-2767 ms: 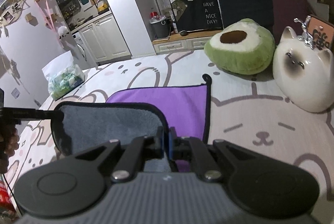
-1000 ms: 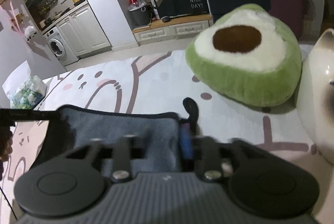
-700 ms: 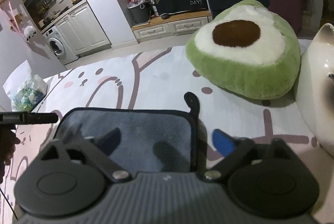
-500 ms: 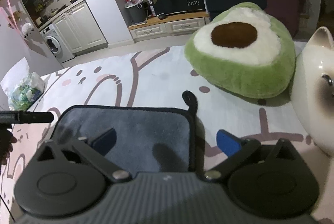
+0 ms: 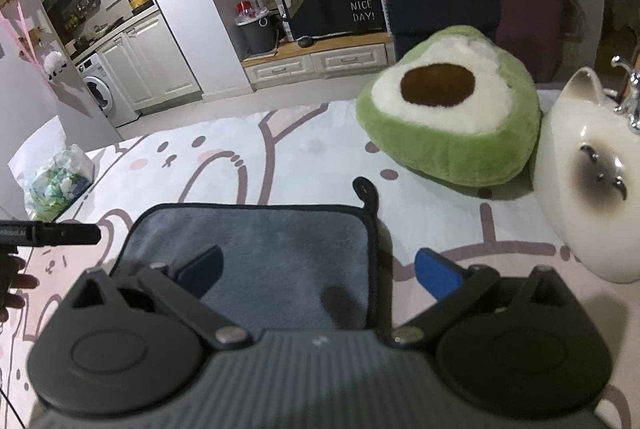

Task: Fold towel

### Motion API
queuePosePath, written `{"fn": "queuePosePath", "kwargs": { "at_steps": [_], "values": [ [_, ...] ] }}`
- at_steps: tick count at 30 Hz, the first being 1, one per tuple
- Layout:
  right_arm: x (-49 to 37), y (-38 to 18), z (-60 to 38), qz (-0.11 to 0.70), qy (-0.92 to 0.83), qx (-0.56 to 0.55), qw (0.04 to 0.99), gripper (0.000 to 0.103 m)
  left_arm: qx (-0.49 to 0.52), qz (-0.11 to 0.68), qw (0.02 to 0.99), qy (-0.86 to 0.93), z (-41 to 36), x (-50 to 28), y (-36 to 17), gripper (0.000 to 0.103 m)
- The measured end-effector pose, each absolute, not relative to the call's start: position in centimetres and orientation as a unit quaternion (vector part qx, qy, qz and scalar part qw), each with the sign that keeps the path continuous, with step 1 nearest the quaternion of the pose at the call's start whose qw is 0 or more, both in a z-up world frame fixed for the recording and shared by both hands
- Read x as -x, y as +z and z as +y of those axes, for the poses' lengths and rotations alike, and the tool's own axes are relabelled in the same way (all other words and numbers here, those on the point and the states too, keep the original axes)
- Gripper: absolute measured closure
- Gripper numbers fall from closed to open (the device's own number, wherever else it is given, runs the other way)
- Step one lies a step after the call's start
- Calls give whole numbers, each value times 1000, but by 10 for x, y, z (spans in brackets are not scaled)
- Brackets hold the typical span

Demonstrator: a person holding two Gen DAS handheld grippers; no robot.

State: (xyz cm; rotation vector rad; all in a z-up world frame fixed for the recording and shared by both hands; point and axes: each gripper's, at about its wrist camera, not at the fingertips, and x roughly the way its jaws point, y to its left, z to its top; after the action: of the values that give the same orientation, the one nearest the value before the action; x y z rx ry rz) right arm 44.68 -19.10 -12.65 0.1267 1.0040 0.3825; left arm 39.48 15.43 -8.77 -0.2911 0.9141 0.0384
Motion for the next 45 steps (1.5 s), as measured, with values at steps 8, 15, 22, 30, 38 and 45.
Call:
{"fn": "queuePosePath", "kwargs": {
  "at_steps": [8,15,22,30,38,45],
  "values": [
    [-425,-101,-194,465,180,-67,864,0,129,428,894,18,142,-369,-63,0],
    [-402,-80,-195,451,182,-60,871,0,117,421,899,26,133,-345,-46,0],
    [-379,-61,-197,441,182,-65,876,0,117,409,905,26,124,-319,-28,0],
    [-349,-39,-203,426,182,-64,884,0,101,387,916,25,107,-286,-4,0],
    [-316,-22,-211,414,182,-65,890,0,88,378,921,21,86,-253,14,0],
    [-284,-9,-216,402,185,-61,895,0,82,374,924,22,73,-224,20,0]
  ]
}}
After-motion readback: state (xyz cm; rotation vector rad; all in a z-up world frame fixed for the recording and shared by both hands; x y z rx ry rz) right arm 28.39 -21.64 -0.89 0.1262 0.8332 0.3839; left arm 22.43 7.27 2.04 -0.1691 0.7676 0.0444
